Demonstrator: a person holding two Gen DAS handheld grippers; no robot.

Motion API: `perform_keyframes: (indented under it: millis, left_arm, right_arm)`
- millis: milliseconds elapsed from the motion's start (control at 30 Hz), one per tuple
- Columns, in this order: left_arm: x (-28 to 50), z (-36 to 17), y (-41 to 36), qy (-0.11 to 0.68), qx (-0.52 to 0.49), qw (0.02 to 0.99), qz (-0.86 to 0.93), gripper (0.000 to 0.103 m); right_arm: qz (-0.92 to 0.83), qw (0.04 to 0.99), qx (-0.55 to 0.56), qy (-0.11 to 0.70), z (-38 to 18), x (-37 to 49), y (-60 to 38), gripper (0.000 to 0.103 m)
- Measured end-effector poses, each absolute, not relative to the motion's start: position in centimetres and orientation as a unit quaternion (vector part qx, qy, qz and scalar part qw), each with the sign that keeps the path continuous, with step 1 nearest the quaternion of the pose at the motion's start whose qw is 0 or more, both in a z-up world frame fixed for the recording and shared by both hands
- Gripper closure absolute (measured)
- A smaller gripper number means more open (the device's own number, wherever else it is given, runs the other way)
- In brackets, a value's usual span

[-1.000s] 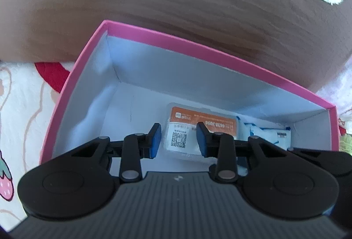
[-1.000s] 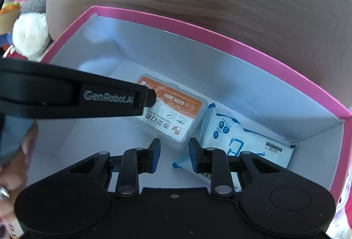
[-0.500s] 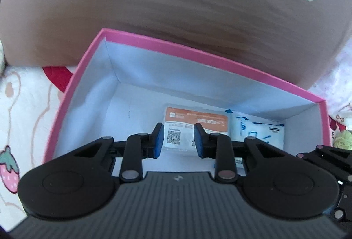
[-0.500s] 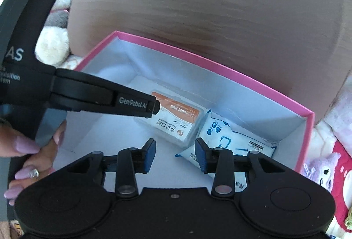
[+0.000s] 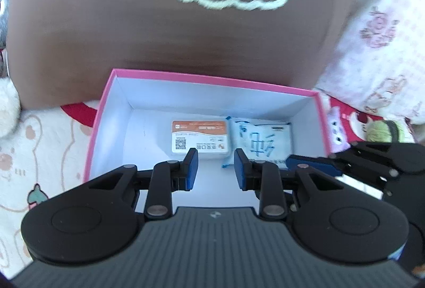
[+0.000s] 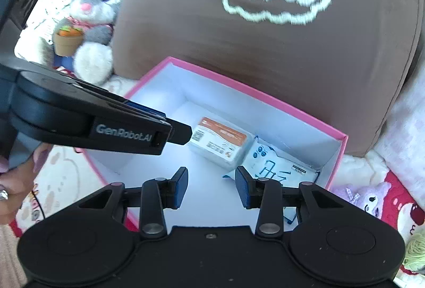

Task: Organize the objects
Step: 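Open the left tool and raise it out of the pink box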

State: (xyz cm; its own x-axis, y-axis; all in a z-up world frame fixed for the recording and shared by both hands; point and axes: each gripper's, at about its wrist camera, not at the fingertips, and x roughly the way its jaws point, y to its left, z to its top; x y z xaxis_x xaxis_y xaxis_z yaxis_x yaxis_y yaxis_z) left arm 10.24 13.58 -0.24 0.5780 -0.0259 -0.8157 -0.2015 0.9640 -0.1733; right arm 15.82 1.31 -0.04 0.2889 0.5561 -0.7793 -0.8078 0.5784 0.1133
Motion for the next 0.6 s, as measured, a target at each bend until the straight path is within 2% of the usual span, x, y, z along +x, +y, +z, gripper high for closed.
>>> perform_keyframes:
  millis: [200,333,600]
  left_arm:
    - [6.2,3.5,13.1,0.446,-0.107,0.888,0.013,0.074]
    - [4.7,4.9,12.5,0.436,-0.101,0.894,0.018,0.069]
    - [1.4,6.6,11.5,0.431,-0.094,0.897,0.015,0.053]
  right_arm:
    - [0.452,0.787,-0.151,0.393,2.4,13.7,-0.1,0.059]
    - [0.455,0.789,-0.151,0.385,3.8,12.4,-1.0,0.059]
    - [0.465,0.783,-0.164,0.378,6.2,9.4,-2.8,0.059]
